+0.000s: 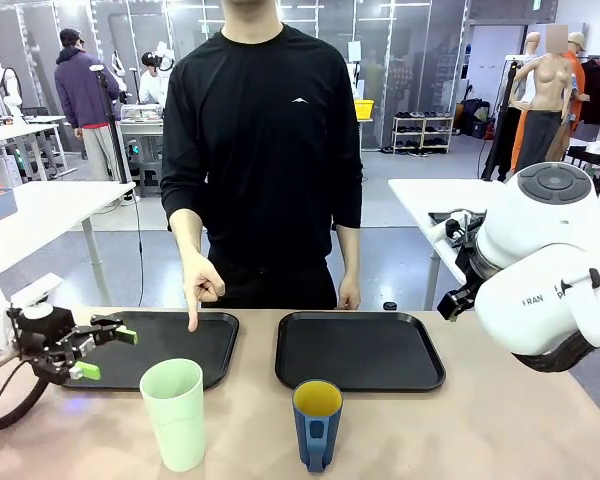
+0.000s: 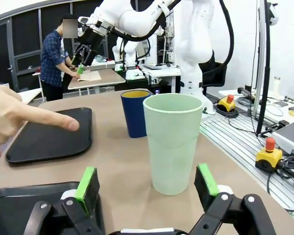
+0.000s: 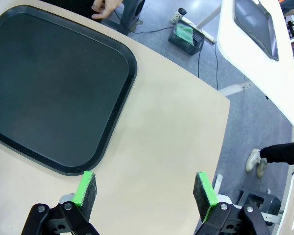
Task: Sort and store the cups by type.
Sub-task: Pick up the Reusable plastic cup.
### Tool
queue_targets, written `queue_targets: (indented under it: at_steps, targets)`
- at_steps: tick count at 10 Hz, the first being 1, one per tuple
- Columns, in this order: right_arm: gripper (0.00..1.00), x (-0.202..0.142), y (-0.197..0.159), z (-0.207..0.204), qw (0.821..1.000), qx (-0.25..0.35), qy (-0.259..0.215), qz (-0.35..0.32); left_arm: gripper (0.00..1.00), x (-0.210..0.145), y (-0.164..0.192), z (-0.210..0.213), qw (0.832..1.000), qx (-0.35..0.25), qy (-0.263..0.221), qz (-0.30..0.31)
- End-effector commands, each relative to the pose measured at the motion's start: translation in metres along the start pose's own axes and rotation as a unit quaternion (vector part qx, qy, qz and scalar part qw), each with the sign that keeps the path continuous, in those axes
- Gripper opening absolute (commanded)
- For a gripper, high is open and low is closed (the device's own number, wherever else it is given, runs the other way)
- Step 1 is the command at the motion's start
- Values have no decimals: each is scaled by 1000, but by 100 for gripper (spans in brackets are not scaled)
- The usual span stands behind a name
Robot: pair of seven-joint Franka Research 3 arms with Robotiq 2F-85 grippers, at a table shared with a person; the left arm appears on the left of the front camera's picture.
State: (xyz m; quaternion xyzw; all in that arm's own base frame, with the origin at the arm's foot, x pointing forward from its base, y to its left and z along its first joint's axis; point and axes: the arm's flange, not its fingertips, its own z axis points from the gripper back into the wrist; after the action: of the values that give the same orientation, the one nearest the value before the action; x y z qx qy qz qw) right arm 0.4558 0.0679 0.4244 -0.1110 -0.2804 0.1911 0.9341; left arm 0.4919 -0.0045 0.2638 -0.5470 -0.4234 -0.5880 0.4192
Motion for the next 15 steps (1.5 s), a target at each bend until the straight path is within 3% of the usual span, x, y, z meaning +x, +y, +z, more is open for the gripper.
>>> queue_targets:
  at_steps: [1,4,6,10,15]
  targets:
    - [100,0,0,-1,1000,-1,0,0,100,-11,-8,-22,1000,10,2,-18]
    - [100,0,0,-1,1000,-1,0,0,100,-24,-19,-66,1000,8,-8,-11]
    - [100,0,0,-1,1000,-1,0,0,100,-30,-25,-91,1000,-28,-9,-7]
    - [100,0,0,-1,1000,-1,0,0,100,-40,-27,-97,997,-69,18,3]
    - [100,0,0,-1,1000,-1,0,0,100,-45,-34,-116,994,-105,-2,-12]
